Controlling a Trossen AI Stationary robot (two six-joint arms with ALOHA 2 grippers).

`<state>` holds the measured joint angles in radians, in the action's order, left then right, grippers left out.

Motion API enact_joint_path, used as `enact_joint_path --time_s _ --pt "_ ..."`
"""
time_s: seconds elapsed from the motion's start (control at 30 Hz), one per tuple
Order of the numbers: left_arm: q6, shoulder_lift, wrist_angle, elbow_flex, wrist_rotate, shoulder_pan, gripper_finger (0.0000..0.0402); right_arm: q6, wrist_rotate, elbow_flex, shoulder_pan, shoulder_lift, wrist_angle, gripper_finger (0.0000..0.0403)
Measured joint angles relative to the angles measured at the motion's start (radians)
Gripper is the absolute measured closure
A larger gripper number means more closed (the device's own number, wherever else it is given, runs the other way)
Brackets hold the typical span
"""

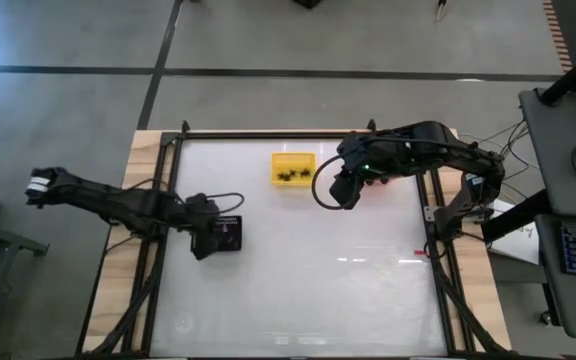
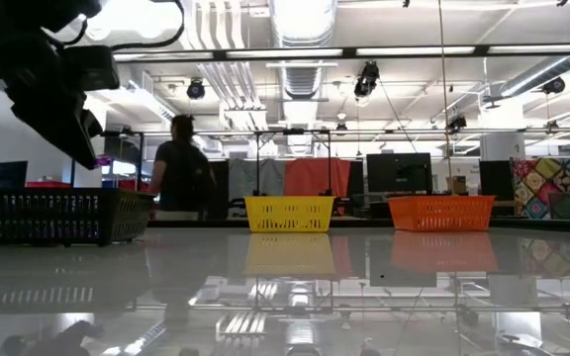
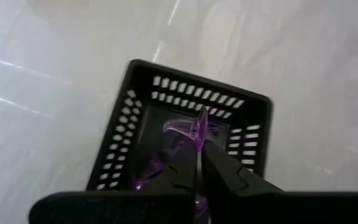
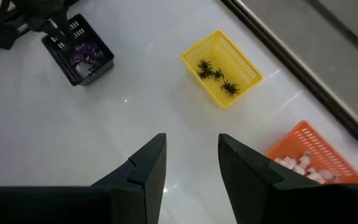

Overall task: Sort Halloween decoration
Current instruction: Put the purple hat toy into the black basket, then return to Home Position

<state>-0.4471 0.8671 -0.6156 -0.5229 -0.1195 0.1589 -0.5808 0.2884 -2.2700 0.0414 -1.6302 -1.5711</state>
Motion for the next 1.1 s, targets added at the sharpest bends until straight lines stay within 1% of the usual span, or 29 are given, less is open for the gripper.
enact_joint_path --time_s 0.07,0.13,0.27,0.4,0.53,0.63,0.7,0.8,0.83,0.93,1.0,1.1 --pt "-0.012 -0.034 -0.001 0.019 -0.013 0.0 0.04 -0.016 -0.005 0.0 0.0 0.0 0.0 0.0266" --pt "-0.018 -0.062 0.004 0.03 -0.012 0.0 0.0394 -0.064 -0.024 0.0 0.002 0.0 0.0 0.0266" --pt "-0.018 -0.102 0.002 0.051 -0.004 0.0 0.0371 -0.093 -0.085 0.0 0.002 -0.001 0.0 0.0266" --pt "-0.018 -0.11 0.002 0.052 -0.002 0.0 0.0347 -0.111 -0.088 0.0 0.004 -0.001 0.0 0.0266" --pt "-0.011 -0.107 -0.017 0.027 -0.002 0.0 0.0331 -0.049 -0.092 0.0 0.012 0.003 0.0 0.0266" --pt "-0.026 -0.107 -0.076 -0.014 -0.002 0.0 0.0327 -0.013 -0.106 0.0 0.018 0.024 0.002 0.0266" --pt "-0.062 -0.109 -0.124 -0.05 -0.005 0.0 0.0327 0.018 -0.106 0.0 0.024 0.051 0.012 0.0266" --pt "-0.027 -0.121 -0.138 -0.095 -0.072 0.002 0.0327 0.065 -0.1 0.0 0.032 0.102 0.044 0.0266" --pt "-0.003 -0.13 -0.133 -0.109 -0.113 0.002 0.0326 0.082 -0.086 0.0 0.037 0.122 0.061 0.0266" --pt "0.031 -0.166 -0.124 -0.146 -0.275 0.002 0.0326 0.134 -0.045 0.0 0.065 0.187 0.104 0.0266" --pt "0.038 -0.199 -0.126 -0.166 -0.357 0.002 0.0326 0.164 -0.027 0.002 0.092 0.232 0.131 0.0266" --pt "0.055 -0.261 -0.125 -0.182 -0.399 0.002 0.0326 0.23 -0.022 0.027 0.137 0.302 0.205 0.0266"
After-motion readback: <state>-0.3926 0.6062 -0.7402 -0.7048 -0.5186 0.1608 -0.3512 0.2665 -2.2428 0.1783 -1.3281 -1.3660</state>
